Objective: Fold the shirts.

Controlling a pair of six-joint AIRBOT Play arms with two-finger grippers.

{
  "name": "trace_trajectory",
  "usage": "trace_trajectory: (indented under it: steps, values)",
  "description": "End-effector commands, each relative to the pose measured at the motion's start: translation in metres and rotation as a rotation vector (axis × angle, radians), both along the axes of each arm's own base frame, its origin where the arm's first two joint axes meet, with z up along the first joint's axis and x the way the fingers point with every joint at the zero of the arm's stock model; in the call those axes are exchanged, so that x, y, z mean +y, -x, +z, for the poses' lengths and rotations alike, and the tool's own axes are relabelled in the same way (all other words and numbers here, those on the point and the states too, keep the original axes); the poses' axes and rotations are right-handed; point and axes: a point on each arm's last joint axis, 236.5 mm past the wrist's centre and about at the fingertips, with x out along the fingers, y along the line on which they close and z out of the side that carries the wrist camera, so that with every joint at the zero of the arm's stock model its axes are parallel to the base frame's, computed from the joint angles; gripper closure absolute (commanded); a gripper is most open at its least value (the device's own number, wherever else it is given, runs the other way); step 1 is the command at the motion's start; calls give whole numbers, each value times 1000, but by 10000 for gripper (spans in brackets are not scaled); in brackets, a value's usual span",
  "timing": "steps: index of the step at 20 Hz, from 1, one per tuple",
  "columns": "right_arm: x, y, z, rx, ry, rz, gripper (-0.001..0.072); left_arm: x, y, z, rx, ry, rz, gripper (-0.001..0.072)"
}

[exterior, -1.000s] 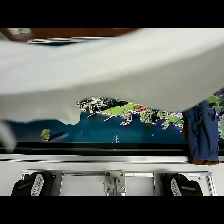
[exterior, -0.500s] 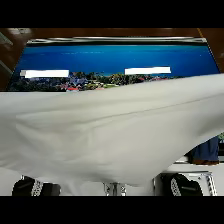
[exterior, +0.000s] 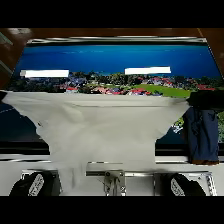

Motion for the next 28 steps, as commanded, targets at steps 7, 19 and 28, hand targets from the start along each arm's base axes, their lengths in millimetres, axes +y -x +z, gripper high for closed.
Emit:
trace_trajectory:
  steps: [7,19,28]
  values:
    - [55,-219,-113,-357,-70,19,642,-18,-186,-178,94,108,-81,668]
    - [62,-231,-204,-207,-126,-75,642,5,-220,-270,180,105,31,668]
    - [62,-142,-224,205,-221,-18,642,-13,-135,-281,529,103,-238,668]
